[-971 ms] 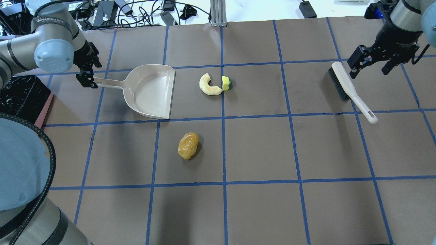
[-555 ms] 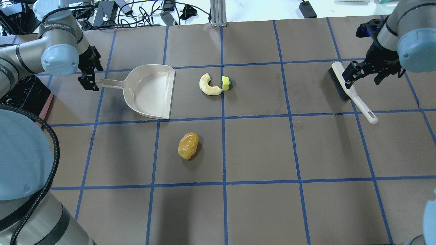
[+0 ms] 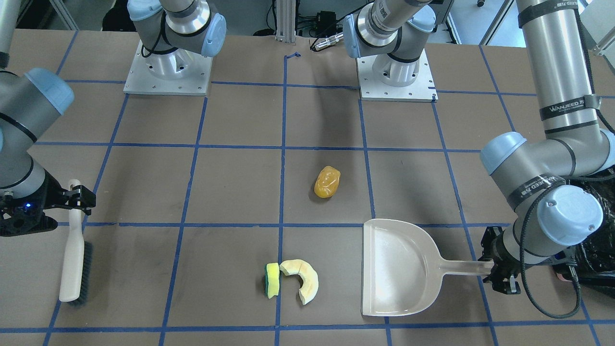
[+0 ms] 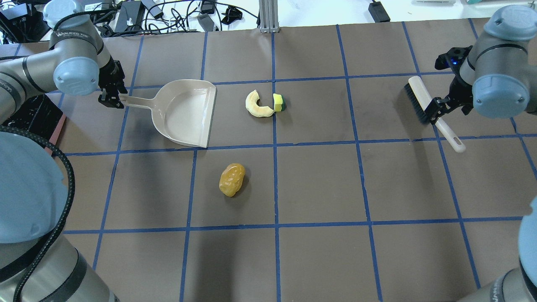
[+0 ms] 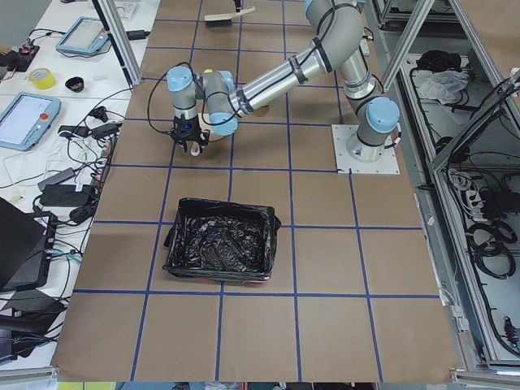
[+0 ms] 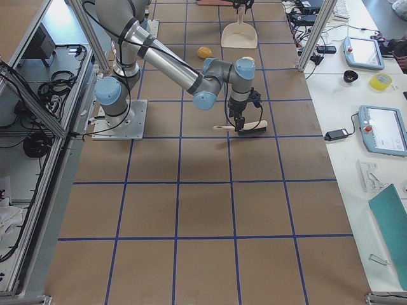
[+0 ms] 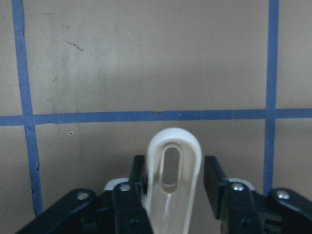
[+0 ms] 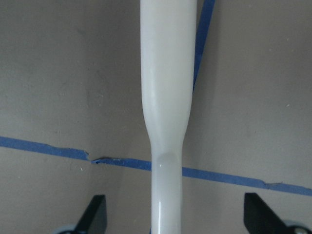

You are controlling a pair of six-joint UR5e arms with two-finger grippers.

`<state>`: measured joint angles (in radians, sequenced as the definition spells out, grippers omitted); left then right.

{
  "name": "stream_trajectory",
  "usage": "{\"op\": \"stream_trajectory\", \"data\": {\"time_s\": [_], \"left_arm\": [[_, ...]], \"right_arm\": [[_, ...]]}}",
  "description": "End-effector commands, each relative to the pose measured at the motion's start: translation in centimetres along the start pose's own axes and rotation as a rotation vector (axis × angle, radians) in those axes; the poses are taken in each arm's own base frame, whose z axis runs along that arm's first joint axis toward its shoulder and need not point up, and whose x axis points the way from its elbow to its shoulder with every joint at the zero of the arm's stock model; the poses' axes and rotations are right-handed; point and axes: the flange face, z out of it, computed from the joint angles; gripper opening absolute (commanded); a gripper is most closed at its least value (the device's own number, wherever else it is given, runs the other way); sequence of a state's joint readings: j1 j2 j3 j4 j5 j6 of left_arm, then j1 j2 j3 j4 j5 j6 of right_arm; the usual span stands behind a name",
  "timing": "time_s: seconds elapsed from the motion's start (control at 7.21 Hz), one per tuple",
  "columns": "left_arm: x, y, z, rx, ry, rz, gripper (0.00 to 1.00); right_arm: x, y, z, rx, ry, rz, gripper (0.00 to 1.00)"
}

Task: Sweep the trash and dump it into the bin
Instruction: 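Grasp the dustpan handle with the left gripper while the right gripper grasps the brush handle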

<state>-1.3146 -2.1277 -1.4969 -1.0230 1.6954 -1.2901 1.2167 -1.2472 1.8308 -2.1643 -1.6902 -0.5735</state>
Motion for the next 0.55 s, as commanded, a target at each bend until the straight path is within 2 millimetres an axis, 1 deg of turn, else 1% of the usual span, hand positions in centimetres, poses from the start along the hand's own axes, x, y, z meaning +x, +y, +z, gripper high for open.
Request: {"op": "stream_trajectory", "data": {"time_s": [0.0,0.14,0.42], "left_arm": [[0.3,-0.1,-1.2,0.004,0.021,-0.015,0.00],[0.4,0.5,-1.9,0.007,0.032,-0.019,0.00],[1.8,3.2,-5.7,0.023,0.050,-0.054,0.00]], "right_arm": [[-0.1,1.3,1.3,-0.067,0.035,-0.022,1.00],[-0.2,1.5,1.5,-0.088,0.036,-0.025,0.99],[-0.5,1.9,2.1,-0.116,0.018,-0.031,0.93]]}}
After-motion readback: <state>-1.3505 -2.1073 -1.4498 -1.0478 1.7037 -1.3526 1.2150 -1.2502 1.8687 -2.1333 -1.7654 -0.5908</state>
